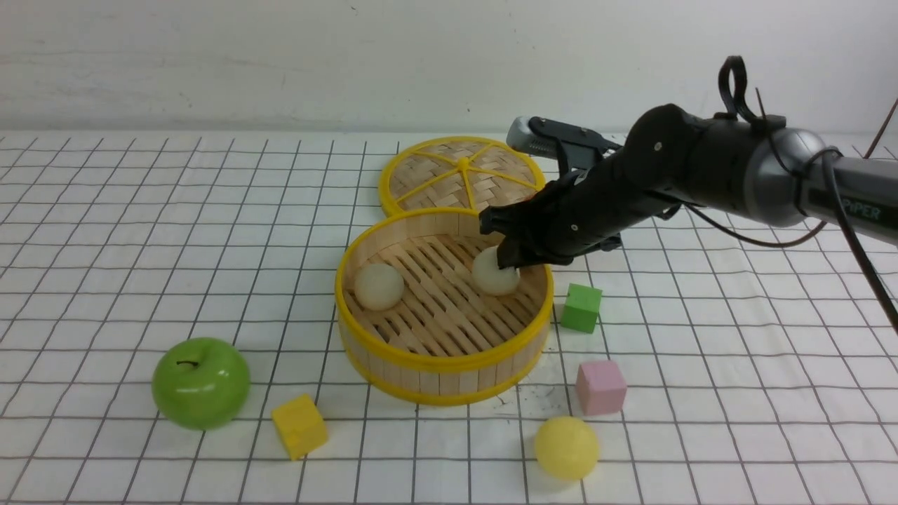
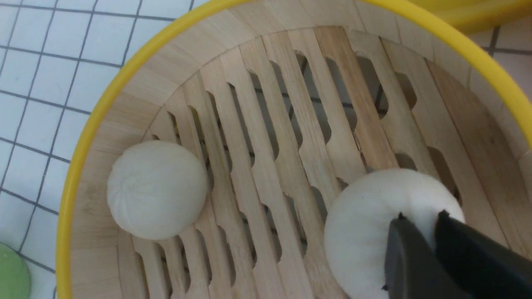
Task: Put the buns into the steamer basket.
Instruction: Use the right arm to put the steamed stuffed bun into the steamer, then use the right arm to grab a steamed stuffed bun
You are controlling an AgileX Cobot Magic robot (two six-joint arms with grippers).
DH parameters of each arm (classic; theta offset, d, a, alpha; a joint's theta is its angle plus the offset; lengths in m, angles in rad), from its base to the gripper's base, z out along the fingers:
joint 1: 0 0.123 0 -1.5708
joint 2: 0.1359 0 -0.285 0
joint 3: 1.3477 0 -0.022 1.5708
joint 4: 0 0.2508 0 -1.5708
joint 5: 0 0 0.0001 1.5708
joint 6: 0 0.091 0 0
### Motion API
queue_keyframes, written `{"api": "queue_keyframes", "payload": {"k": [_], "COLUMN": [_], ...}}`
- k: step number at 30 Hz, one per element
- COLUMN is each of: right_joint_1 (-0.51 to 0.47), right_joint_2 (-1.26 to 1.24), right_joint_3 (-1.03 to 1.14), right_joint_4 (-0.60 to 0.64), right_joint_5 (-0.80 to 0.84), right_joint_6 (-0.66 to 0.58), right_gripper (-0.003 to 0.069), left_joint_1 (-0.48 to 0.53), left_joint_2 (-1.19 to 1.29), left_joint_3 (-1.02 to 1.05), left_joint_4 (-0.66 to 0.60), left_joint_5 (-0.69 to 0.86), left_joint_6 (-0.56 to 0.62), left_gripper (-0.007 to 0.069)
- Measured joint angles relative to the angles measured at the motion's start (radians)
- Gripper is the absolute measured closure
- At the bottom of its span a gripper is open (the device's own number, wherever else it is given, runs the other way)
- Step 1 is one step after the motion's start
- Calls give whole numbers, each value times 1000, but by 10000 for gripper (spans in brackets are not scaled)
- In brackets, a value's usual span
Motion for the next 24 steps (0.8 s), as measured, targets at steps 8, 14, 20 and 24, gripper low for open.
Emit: {"api": "queue_keyframes", "payload": {"k": [8,14,20,24], "right_joint_1": [0,0,0,0], "right_joint_2": [-13,-85,-222,-307], "right_joint_3": [0,0,0,2], "right_joint_4": [-43,-146,-328,-427], "right_joint_5": [39,99,221,305], "right_joint_6": [-1,26,242,322], "right_gripper": [307,266,265,265], "left_joint_1": [0,0,0,0], "left_joint_2": [0,0,0,0], "left_joint_3": [0,0,0,0], "left_joint_4": [0,0,0,0], "left_joint_5": [0,0,0,0], "left_joint_6": [0,0,0,0], "left_gripper": [387,387,387,387]}}
